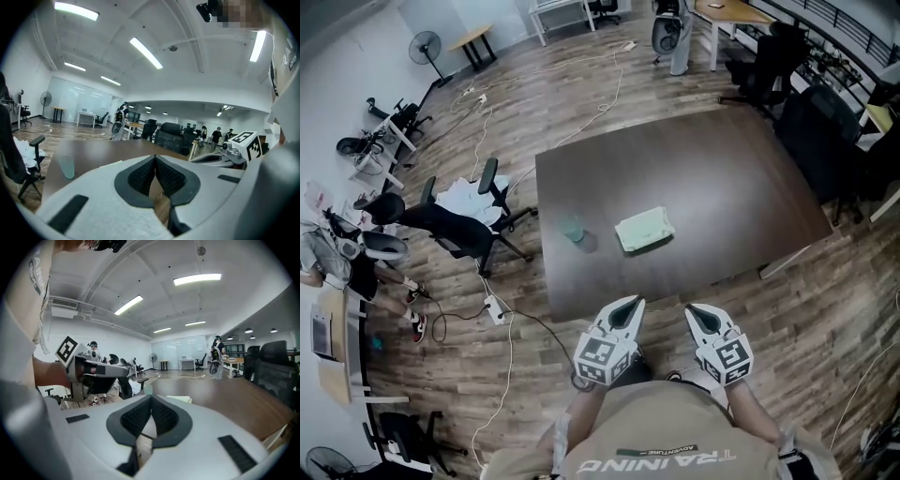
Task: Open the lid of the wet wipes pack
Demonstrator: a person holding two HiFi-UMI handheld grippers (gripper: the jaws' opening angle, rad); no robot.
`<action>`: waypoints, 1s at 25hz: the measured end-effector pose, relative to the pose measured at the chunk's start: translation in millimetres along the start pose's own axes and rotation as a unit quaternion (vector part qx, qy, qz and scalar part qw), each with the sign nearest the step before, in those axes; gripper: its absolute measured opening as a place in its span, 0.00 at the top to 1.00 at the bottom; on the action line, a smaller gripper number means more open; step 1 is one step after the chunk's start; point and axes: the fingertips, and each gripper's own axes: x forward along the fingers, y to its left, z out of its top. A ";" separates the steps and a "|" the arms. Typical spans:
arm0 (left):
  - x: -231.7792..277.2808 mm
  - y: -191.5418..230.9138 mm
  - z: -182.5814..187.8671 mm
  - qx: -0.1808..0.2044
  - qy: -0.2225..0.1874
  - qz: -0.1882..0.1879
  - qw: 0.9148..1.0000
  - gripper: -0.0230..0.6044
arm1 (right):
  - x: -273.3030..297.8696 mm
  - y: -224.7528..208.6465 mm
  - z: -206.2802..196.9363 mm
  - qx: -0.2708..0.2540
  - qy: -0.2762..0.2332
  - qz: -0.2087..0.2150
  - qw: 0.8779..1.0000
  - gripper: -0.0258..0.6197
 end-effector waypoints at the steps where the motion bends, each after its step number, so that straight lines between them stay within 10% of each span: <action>1: 5.6 8.3 7.6 0.003 -0.006 -0.004 1.000 0.95 | 5.6 -1.0 5.7 -0.007 0.001 -0.003 1.000 0.94; 11: 43.4 61.3 29.9 0.027 -0.011 -0.070 0.997 0.95 | 63.0 -14.4 37.8 -0.020 0.005 -0.056 0.998 0.94; 25: 77.8 109.6 21.7 0.008 0.023 -0.065 0.998 0.95 | 105.6 -46.3 44.7 -0.008 0.023 -0.060 0.998 0.94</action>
